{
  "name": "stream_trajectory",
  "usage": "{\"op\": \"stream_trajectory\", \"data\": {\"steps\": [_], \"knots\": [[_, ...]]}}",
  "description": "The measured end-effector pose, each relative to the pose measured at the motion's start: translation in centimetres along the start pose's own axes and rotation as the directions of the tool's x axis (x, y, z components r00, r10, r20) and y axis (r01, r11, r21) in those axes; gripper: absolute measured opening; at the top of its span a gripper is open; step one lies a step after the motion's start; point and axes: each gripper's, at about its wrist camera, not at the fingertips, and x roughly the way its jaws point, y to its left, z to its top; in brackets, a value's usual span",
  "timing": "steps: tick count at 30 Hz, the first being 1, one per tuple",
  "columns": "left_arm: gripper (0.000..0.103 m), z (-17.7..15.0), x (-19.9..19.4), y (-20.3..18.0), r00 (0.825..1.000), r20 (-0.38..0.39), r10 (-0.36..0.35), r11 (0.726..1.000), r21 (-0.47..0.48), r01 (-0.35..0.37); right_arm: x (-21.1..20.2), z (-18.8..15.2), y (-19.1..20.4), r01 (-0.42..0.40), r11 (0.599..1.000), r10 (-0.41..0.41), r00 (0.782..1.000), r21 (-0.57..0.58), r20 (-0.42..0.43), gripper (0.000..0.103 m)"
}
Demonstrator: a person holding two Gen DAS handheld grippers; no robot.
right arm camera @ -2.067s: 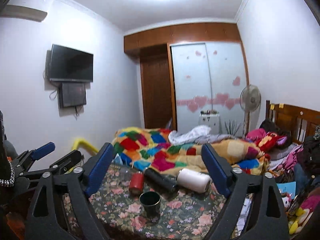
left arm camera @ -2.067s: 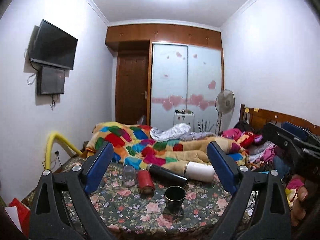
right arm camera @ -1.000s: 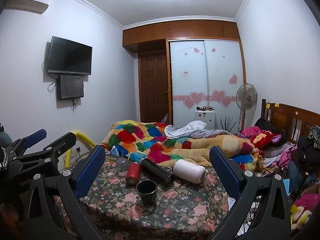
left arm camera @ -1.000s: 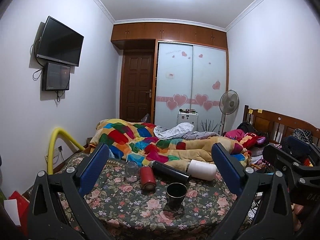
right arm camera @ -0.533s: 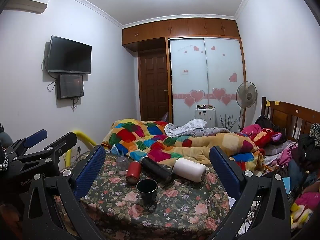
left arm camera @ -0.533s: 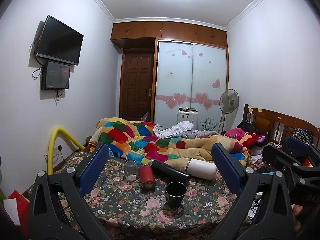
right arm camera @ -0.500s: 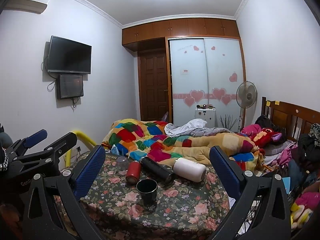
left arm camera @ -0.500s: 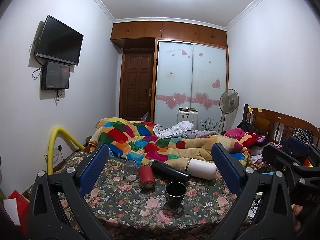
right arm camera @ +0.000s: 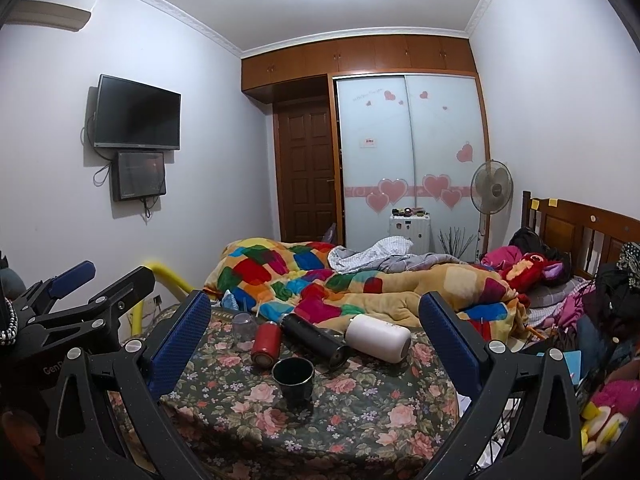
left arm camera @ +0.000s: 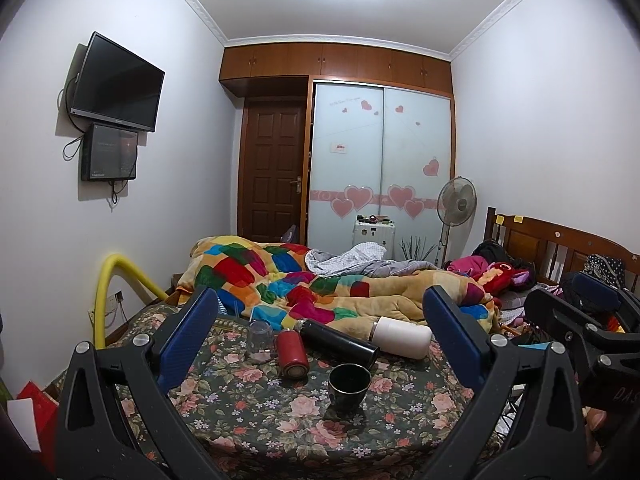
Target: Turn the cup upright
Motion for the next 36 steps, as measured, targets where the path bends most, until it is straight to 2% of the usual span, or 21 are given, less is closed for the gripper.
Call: {"op": "stream_trajectory", "data": {"steps": [14, 36], "knots": [[0.103, 0.1, -0.1, -0.5, 1.000, -0.003, -0.030, 0.999, 0.026, 0.030, 0.0, 0.0, -0.1, 0.000, 1.000, 0.000, 1.000, -0.002, -0.001, 0.103], [0.103, 0.0, 0.6, 0.7, 0.998, -0.043, -0.049, 0.999, -0.005, 0.049, 0.3, -0.1, -0.3, 0.005, 1.000, -0.005, 1.000, -0.013, -0.012, 0.103]]}}
